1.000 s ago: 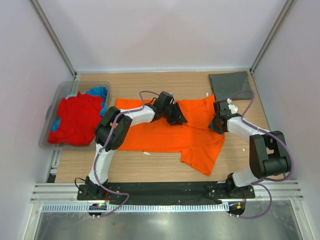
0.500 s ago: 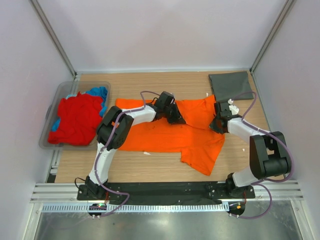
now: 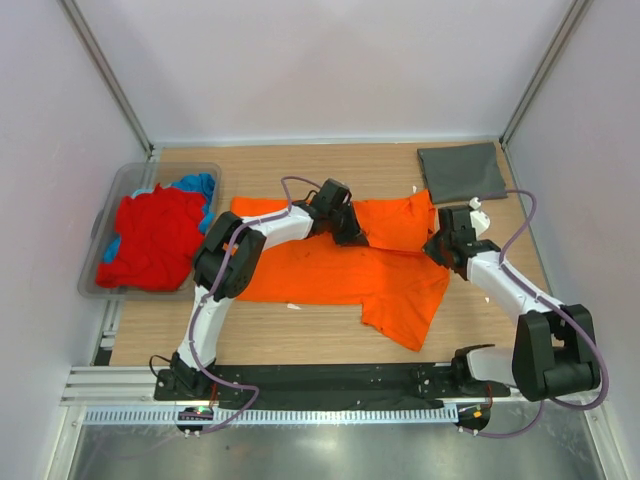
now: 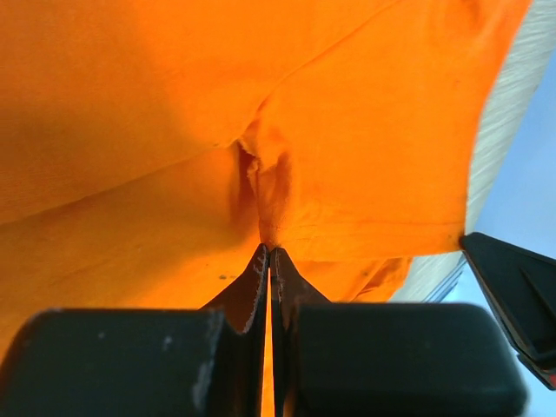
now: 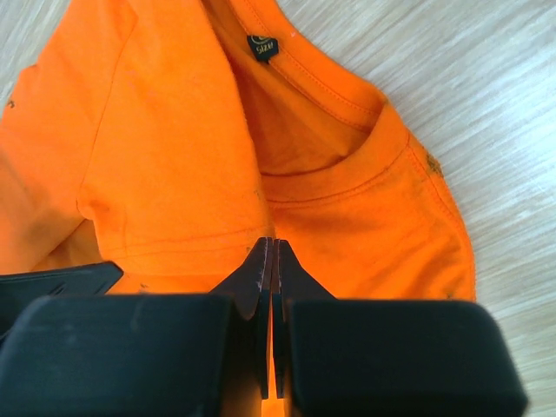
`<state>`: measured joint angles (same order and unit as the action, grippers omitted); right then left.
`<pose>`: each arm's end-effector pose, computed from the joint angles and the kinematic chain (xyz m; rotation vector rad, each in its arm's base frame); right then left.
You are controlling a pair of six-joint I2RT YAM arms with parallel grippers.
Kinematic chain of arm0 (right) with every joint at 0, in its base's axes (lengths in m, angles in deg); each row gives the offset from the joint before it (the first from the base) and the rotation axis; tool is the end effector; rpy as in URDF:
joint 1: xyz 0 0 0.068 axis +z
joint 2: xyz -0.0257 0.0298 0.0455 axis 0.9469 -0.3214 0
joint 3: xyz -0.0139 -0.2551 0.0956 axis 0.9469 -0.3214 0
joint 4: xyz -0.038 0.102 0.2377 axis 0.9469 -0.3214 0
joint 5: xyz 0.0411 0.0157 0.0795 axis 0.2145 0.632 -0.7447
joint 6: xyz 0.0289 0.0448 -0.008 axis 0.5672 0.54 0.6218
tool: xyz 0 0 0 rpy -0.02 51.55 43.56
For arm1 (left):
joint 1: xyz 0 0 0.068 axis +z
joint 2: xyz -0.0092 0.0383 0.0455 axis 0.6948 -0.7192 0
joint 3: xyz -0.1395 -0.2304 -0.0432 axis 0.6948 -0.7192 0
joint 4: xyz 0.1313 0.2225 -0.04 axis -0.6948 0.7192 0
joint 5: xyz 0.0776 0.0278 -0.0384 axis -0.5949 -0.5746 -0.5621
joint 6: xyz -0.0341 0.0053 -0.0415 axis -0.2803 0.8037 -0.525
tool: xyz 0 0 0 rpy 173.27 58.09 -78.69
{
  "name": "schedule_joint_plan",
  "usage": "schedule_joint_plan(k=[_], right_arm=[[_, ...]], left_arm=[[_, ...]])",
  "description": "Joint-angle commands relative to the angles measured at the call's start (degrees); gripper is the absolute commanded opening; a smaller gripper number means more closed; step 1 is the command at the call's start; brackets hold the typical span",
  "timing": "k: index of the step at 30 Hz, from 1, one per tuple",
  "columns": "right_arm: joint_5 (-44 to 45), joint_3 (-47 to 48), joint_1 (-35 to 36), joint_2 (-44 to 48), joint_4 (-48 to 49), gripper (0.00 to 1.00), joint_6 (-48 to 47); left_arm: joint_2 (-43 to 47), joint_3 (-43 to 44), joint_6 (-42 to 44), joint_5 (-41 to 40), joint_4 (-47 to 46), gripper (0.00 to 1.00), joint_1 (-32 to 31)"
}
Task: Fold and stack the t-shirts
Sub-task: Fold the tshirt
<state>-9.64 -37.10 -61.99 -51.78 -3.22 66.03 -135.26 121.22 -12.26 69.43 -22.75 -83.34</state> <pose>0.2497 0.0334 0.2026 0.8905 2.2644 0.2028 0.3638 -0.3129 0.1494 -0.2324 2.6663 -1.0766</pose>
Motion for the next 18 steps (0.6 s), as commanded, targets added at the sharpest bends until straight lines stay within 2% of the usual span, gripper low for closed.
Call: schedule_joint_plan(k=[1, 10, 18], right_arm=[[0.01, -1.02, -0.11, 3.4, 0.05, 0.01, 1.7], [0.0, -4.54, 0.32, 7.79, -0.57, 0.01, 2.04], [2.46, -9.29, 2.69, 11.31, 3.3, 0.01, 6.53]], left_arm=[[3.14, 2.04, 1.91, -1.51, 2.57, 0.0, -0.22], [3.93, 2.31, 2.87, -1.43, 4.42, 0.0, -0.22], [4.9, 1.78, 4.02, -3.09, 6.96, 0.0, -0.13]])
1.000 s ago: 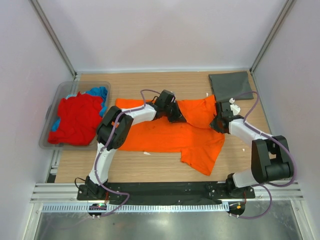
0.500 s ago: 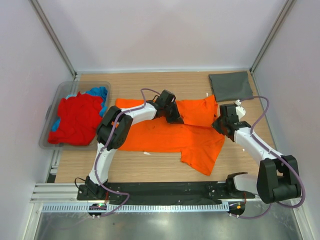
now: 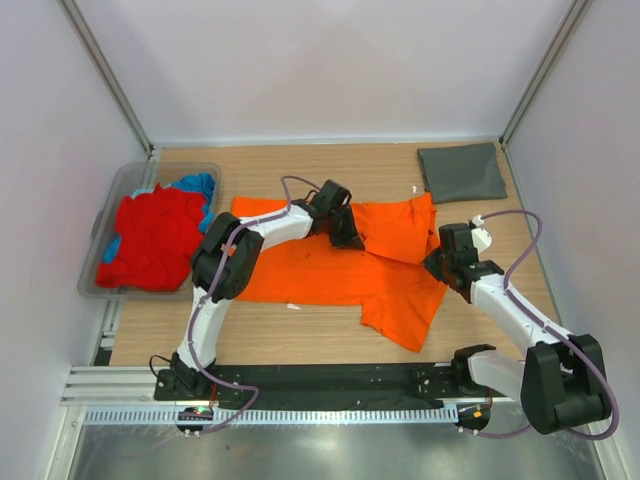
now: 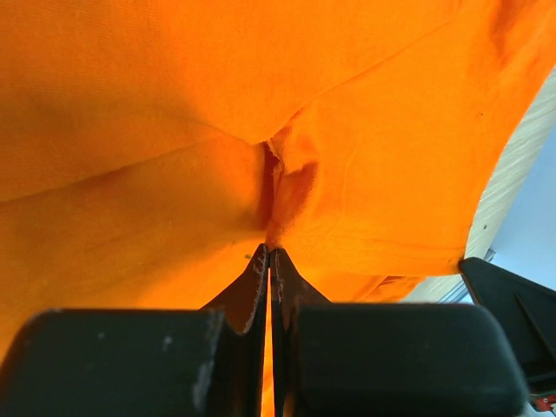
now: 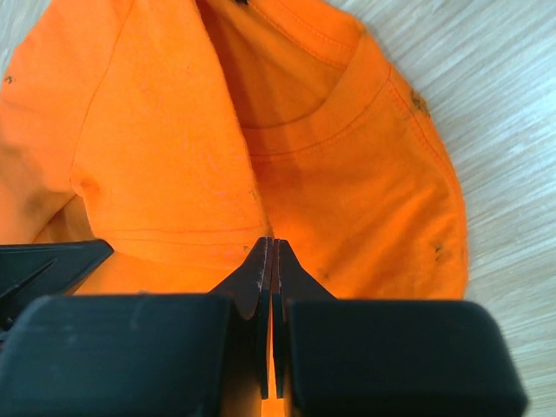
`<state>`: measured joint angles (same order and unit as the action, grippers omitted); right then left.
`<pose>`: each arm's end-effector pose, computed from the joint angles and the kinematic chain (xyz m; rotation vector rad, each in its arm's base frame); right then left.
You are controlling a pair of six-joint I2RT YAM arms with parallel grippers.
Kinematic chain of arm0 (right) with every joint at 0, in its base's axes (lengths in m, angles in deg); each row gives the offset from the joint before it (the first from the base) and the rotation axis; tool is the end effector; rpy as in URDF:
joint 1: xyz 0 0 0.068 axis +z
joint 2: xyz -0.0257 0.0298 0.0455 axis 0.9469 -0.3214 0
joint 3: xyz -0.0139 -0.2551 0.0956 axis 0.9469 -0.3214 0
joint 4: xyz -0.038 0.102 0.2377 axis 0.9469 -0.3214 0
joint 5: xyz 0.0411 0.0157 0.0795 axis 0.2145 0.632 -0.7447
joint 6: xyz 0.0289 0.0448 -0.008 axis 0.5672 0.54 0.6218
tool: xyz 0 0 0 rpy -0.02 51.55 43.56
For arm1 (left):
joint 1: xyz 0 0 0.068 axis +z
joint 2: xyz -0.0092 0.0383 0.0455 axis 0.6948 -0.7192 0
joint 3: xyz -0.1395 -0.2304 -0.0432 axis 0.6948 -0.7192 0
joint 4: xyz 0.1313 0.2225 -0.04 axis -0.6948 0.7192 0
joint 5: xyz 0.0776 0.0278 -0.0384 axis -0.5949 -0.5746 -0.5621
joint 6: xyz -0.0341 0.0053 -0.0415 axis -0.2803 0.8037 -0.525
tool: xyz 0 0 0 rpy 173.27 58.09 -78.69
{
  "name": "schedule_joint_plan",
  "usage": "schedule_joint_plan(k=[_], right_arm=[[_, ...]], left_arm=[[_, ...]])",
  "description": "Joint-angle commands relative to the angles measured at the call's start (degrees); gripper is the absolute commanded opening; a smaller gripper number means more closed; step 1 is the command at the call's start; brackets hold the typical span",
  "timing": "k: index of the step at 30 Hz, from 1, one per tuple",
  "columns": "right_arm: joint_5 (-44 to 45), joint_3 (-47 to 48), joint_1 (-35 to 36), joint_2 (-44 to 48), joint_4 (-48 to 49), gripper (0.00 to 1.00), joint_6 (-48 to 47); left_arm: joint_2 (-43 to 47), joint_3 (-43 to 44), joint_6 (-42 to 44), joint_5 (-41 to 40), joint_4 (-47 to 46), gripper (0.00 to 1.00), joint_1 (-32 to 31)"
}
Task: Fold and stack the t-shirts
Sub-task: Fold the tshirt
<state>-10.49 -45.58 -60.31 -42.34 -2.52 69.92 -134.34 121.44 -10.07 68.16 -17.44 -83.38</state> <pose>0.2125 0.0342 0.1925 0.9255 2.2334 0.2804 0.3584 -0.3080 0.1512 -0.2137 2.7225 -0.9882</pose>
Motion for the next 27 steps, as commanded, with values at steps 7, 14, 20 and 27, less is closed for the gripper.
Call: schedule_joint_plan(k=[7, 14, 20, 27], right_arm=[[7.44, -1.16, 4.79, 3.45, 1.99, 0.01, 5.01], [10.36, -4.31, 5.06, 5.83, 2.42, 0.01, 6.33], [9.56, -5.81, 6.55, 4.59, 4.44, 0.01, 6.59], [11.4, -6.78, 10.06, 5.04, 5.5, 0.01, 10.63]], left_arm=[[4.51, 1.65, 2.97, -2.44, 3.06, 0.0, -0.18], [4.43, 0.07, 3.59, -3.5, 4.29, 0.0, -0.53], [3.9, -0.29, 4.2, -4.98, 4.38, 0.0, -0.61], [3.99, 0.85, 5.96, -7.19, 7.27, 0.0, -0.53]])
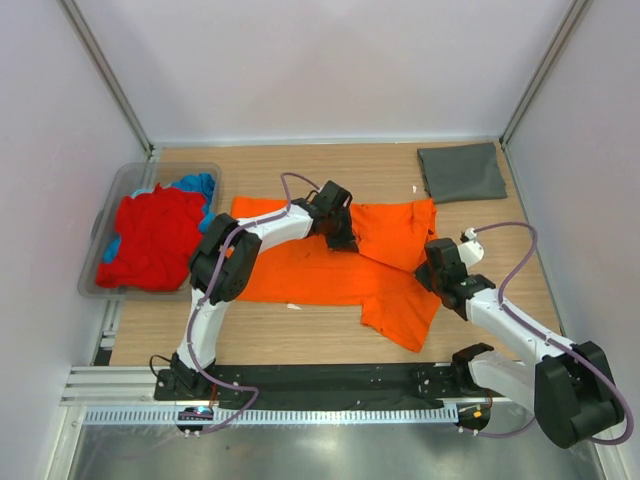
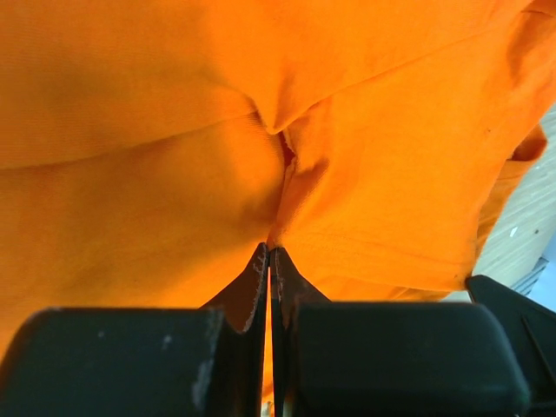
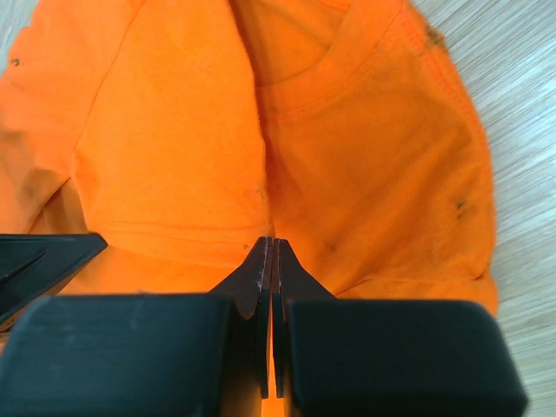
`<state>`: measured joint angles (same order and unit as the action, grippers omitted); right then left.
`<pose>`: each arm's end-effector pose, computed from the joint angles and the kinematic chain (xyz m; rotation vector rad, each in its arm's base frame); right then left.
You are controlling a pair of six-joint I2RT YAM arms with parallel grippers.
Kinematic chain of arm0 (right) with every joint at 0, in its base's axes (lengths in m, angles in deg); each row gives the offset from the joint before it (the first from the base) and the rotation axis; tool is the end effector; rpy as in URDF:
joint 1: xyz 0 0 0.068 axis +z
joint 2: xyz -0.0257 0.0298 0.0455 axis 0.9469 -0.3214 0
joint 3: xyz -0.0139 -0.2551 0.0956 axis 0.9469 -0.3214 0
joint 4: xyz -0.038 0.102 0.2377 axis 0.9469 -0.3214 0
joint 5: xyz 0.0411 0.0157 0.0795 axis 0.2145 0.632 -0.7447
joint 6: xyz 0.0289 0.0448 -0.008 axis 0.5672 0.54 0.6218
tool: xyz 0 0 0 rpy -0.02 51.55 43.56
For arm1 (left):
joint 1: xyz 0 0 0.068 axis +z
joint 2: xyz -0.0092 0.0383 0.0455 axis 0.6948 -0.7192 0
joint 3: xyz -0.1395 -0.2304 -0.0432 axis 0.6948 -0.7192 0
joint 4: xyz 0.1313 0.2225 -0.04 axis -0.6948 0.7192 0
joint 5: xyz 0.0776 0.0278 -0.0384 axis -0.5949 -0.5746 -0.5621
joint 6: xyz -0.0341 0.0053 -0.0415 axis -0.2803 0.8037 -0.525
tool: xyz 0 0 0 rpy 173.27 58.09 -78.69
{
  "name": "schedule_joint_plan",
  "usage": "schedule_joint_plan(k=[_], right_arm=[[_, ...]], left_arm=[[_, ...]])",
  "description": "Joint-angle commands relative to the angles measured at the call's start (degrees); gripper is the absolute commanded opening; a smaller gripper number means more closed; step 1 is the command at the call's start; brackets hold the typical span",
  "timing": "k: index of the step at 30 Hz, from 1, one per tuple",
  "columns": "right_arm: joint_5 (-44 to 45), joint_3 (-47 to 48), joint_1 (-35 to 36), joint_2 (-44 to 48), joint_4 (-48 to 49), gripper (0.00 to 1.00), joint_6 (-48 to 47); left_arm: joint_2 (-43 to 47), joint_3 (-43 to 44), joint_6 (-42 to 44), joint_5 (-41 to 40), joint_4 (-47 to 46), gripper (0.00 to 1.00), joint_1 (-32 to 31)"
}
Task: Fold and stack the t-shirts
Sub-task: Fold the tshirt
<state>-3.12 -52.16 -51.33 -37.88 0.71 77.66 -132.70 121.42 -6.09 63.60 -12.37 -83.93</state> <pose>0.1871 0.0559 0.1761 0.9397 2.1712 0.2970 0.3507 -0.3039 0.1575 -0.1558 2.7400 -0.8395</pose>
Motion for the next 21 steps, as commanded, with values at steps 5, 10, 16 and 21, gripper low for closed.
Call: schedule_joint_plan(k=[5, 10, 16, 21], right_arm=[[6.14, -1.25, 3.54, -1.18, 3.31, 0.01, 5.0], [7.03, -2.14, 3.72, -2.58, 4.38, 0.01, 4.31], [7.03, 2.51, 3.72, -2.59, 1.3, 0.26, -1.74], [6.25, 9.81, 3.28, 0.22, -3.89, 0.42, -13.06]], left_arm=[[2.26, 2.19, 3.48, -4.82, 5.46, 0.0, 0.02], [1.38, 3.77, 4.27, -5.17, 7.91, 0.0, -0.07], [1.29, 5.27, 6.03, -4.03, 10.9, 0.27, -0.07], [5.33, 5.62, 7.17, -5.52, 12.66, 0.33, 0.37]])
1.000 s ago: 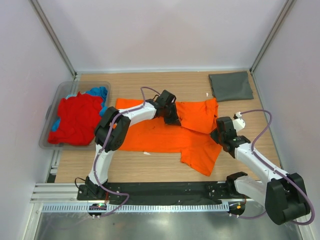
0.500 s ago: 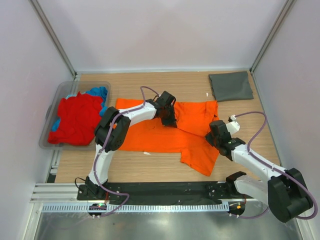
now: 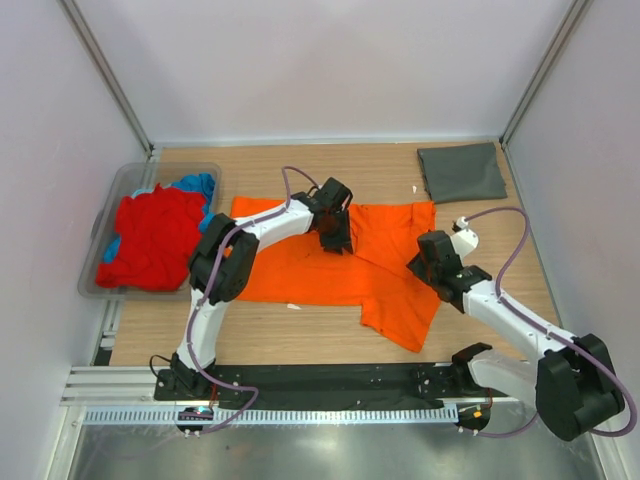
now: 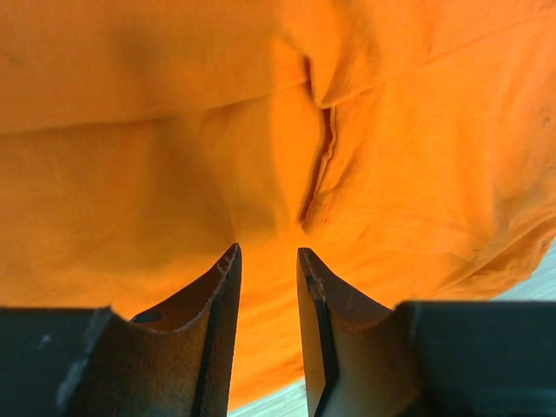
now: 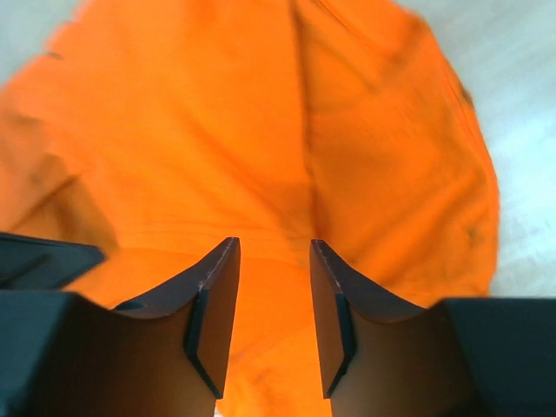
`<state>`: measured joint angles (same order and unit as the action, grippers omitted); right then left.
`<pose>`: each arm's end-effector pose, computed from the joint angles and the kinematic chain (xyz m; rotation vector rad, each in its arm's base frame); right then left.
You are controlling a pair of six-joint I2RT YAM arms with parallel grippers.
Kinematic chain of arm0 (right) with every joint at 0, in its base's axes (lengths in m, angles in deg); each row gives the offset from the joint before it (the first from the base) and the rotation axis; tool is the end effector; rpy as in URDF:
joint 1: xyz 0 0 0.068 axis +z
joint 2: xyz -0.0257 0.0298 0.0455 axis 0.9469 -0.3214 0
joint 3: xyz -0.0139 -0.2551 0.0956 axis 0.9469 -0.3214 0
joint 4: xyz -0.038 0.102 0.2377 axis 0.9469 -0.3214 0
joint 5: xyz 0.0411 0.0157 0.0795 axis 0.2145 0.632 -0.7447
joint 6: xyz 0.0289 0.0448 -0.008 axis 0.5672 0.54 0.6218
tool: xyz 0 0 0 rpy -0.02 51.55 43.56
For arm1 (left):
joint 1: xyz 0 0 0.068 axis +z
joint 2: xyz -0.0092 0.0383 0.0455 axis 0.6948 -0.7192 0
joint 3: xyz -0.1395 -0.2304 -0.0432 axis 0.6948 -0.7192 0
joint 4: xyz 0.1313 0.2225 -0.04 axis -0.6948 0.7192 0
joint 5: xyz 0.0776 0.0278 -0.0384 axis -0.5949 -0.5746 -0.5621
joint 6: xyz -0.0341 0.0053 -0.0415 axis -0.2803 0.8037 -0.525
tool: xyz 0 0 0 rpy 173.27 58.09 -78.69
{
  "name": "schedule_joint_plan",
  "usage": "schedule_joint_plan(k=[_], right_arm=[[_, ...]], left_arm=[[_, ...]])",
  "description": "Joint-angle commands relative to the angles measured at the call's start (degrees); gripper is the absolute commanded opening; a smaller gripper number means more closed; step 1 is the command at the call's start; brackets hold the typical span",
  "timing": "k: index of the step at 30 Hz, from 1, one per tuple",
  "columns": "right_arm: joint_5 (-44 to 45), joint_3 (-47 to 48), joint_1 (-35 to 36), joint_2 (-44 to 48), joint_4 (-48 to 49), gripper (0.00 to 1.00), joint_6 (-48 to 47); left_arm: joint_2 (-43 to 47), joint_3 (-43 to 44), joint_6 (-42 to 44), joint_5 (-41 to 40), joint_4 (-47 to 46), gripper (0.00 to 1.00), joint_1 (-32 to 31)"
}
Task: Fold and stack the t-shirts
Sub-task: Fold the tshirt
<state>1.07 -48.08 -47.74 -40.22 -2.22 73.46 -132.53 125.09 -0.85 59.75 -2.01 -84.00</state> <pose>0.1930 0.0691 0.1878 0.8108 2.2025 0.2035 0.3476 -0.2989 0.1670 -0.0735 2.8055 -0.6528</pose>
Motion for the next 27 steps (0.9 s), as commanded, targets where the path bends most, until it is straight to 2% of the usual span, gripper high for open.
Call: schedule_joint_plan(k=[1, 3, 6, 11, 15, 20, 27], right_arm=[[0.91, 6.69, -1.96, 2.48, -0.09, 0.45, -10.9], [-4.96, 9.32, -5.21, 0.3, 1.06, 0.46, -16.25], [-16.72, 12.92, -14.78, -4.63, 4.83, 0.46, -19.97], [-24.3, 20.48, -21.64, -17.9, 8.96, 0.45, -25.6], [-31.34, 24.0, -25.6, -25.11, 14.85, 0.45, -27.27], [-34.87, 29.27, -27.2, -32.57, 16.53, 0.44, -32.62], [-38.39, 33.32, -28.6, -38.73, 16.62, 0.44, -36.49]], left_arm=[[5.59, 2.21, 2.45, -1.59, 2.48, 0.34, 0.78], [6.04, 3.53, 2.71, -1.24, 2.92, 0.34, 2.45], [5.51, 4.85, 3.33, -0.8, 3.18, 0.34, 5.69], [3.32, 8.1, 5.26, 0.08, 3.45, 0.34, 11.23], [-0.19, 10.21, 6.23, 0.08, 3.62, 0.33, 15.11], [-4.24, 11.88, 6.85, 0.87, 4.06, 0.33, 19.67], [-8.2, 14.17, 7.46, 1.4, 4.5, 0.33, 22.41]])
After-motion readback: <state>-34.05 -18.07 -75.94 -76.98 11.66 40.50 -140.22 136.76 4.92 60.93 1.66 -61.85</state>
